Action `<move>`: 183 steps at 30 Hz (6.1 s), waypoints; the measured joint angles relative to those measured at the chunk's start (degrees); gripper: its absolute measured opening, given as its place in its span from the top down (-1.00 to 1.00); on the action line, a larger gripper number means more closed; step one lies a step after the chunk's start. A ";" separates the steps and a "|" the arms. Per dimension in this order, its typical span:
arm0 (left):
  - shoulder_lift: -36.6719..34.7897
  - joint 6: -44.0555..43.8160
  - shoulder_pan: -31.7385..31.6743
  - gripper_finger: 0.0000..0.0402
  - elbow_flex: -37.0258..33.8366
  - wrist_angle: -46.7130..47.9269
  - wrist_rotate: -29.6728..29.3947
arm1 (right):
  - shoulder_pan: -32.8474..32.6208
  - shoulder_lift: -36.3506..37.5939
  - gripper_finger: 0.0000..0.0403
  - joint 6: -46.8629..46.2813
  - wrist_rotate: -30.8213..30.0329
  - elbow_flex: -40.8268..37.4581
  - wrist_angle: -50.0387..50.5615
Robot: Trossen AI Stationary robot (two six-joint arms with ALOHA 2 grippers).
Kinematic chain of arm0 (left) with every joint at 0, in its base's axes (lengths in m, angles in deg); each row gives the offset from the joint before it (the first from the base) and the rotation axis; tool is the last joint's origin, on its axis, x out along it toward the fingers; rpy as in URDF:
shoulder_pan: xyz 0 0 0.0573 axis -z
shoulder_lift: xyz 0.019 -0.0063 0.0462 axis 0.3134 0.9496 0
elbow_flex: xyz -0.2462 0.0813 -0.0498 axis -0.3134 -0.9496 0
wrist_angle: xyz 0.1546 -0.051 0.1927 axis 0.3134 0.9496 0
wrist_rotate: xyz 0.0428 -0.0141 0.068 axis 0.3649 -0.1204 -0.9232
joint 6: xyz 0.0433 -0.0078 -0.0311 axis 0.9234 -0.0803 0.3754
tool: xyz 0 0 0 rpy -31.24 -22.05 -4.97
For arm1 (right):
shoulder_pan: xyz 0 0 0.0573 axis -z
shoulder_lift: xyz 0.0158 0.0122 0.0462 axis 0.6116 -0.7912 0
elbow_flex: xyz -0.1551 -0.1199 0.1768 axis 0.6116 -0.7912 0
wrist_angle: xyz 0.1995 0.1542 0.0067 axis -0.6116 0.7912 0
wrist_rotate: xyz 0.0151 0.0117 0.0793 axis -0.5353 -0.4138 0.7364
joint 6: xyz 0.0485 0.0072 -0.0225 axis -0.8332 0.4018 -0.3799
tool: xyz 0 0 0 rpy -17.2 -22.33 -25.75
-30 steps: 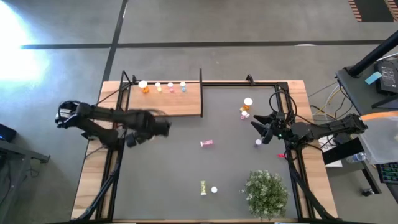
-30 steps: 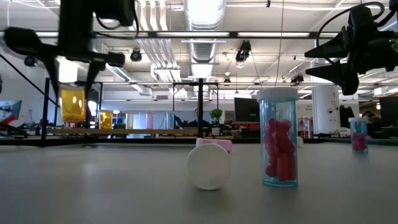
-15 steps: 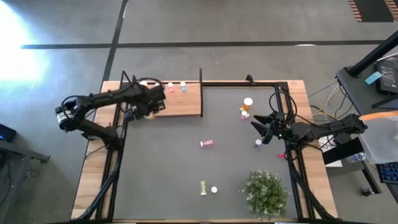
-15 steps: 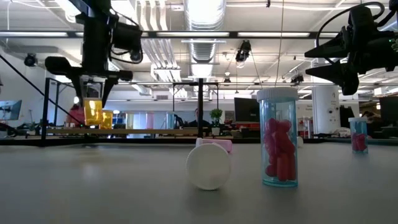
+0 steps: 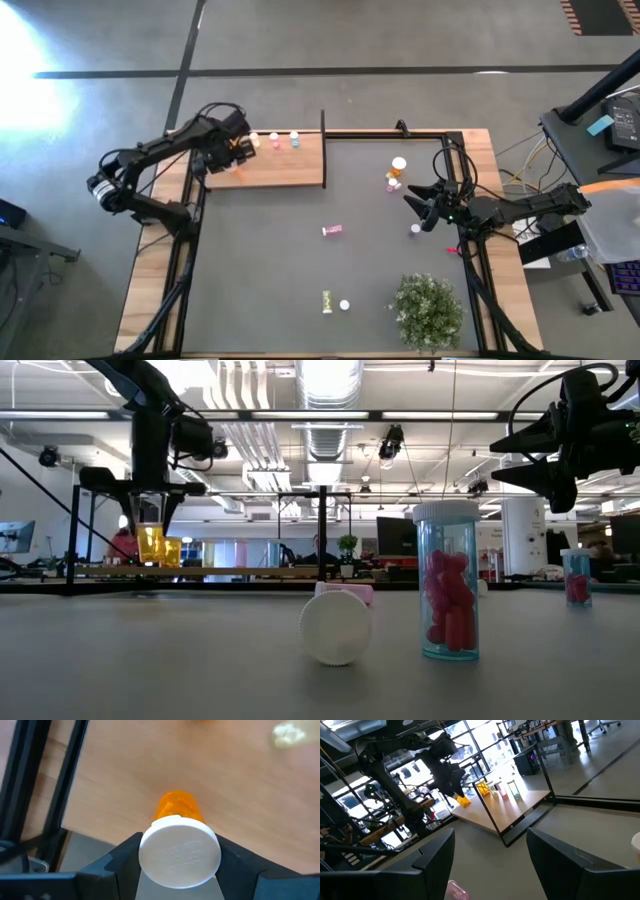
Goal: Pick and place medicine bottles onto shelf by color
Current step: Put the bottom orange pill bottle on the shelf aligned with the other orange pill bottle, then put the bottom yellow pill bottle on the shelf aligned with the other yellow pill bottle
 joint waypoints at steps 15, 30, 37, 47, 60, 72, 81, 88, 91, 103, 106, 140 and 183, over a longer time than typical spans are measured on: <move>10.07 10.04 -5.40 0.05 7.08 2.66 0.32 | 0.01 0.00 -0.18 0.00 0.00 0.00 0.00; 10.79 14.98 -7.14 0.05 9.00 2.05 -1.71 | 0.02 0.00 -0.18 -0.02 0.00 0.00 -0.02; 10.79 18.21 -7.60 0.05 8.93 2.09 -1.76 | 0.01 0.00 -0.18 -0.01 0.00 0.00 -0.01; 10.79 19.03 -7.97 0.04 8.76 1.68 -2.02 | 0.00 0.00 -0.18 0.00 0.00 0.00 -0.02; 10.79 20.65 -7.97 0.04 8.45 -0.09 -2.04 | 0.01 0.01 -0.18 -0.02 0.00 0.00 0.00; 10.79 20.57 -7.97 -0.21 8.03 -0.71 -2.55 | 0.01 0.00 -0.18 0.00 0.00 0.00 -0.01; 10.79 20.57 -7.93 -0.37 8.13 -0.49 -2.45 | 0.00 0.00 -0.18 0.00 0.00 0.00 -0.02; 10.29 20.36 -6.97 -0.48 9.24 1.46 -0.20 | 0.00 0.01 -0.18 -0.02 0.00 0.00 -0.01; 9.37 20.31 -6.61 -0.49 9.81 1.38 1.25 | 0.01 0.00 -0.18 0.00 0.00 0.00 -0.01; 7.62 18.02 -3.75 -0.50 10.31 1.62 2.76 | 0.01 0.00 -0.18 -0.02 0.00 0.00 -0.02; 7.51 16.47 -3.38 -0.50 10.31 2.47 2.99 | 0.02 0.00 -0.18 -0.02 0.00 0.00 -0.02; 8.05 -13.16 29.07 -0.49 8.52 2.49 4.26 | 0.00 0.00 -0.18 0.00 0.00 0.00 -0.02; 46.24 -39.69 69.53 -0.49 39.55 -14.29 6.31 | 0.00 0.00 -0.18 0.00 0.00 0.00 -0.01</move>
